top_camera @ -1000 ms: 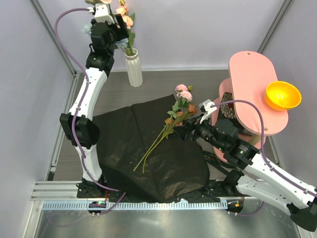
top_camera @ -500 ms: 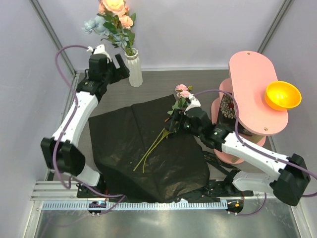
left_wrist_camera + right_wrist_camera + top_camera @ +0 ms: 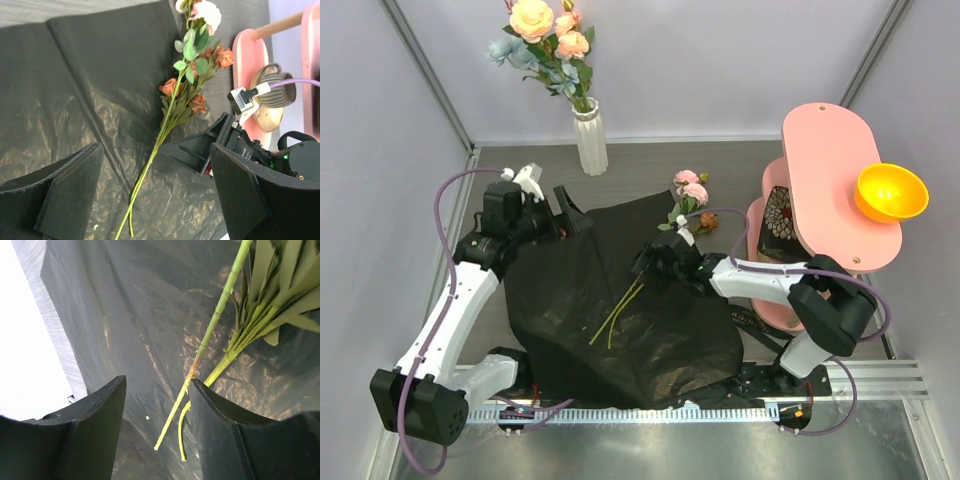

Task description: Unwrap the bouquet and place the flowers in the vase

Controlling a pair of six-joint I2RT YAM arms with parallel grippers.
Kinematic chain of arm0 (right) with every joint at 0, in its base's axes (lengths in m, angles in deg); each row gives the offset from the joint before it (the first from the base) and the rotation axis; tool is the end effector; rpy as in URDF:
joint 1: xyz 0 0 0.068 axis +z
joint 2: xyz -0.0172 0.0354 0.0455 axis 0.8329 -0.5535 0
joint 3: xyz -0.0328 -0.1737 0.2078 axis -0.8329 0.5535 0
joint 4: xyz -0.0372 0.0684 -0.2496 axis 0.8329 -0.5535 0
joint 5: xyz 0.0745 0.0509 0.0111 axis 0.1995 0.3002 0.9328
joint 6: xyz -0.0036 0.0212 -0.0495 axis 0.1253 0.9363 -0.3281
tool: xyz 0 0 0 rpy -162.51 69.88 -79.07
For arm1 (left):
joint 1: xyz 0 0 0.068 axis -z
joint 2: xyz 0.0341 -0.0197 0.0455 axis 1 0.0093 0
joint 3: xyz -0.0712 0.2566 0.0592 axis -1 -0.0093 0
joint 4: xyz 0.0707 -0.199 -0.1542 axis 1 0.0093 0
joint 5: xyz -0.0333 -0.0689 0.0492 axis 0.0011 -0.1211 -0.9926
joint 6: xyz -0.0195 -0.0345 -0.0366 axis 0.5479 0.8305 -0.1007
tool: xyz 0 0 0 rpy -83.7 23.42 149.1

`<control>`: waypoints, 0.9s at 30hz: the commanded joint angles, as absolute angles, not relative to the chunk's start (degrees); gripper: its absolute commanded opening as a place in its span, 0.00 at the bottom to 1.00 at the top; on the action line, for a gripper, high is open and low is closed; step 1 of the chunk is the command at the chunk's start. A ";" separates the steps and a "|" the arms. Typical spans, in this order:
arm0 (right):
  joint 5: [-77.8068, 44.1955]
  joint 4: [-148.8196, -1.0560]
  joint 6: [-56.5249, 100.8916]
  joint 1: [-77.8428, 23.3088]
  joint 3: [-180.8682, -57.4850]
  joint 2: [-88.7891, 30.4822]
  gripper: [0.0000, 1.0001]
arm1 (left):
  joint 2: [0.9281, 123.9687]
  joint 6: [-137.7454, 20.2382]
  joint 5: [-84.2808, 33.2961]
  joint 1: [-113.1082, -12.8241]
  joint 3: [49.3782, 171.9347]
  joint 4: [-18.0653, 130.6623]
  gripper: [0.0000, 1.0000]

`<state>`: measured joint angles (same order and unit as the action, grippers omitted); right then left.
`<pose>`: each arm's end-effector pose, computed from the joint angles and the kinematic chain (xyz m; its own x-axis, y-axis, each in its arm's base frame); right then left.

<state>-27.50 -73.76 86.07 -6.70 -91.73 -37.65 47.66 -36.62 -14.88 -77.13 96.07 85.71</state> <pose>0.2113 0.2462 0.1889 -0.8338 0.4740 -0.2830 0.1559 0.6940 0.7029 0.2236 -0.0607 0.3361 -0.6741 -0.3902 -0.6272 0.1211 0.7793 -0.6149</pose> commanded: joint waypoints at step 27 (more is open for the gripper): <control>-42.37 -70.91 89.65 -2.52 -96.44 -45.02 0.14 | 41.18 -42.03 -8.97 -77.34 92.80 90.66 0.91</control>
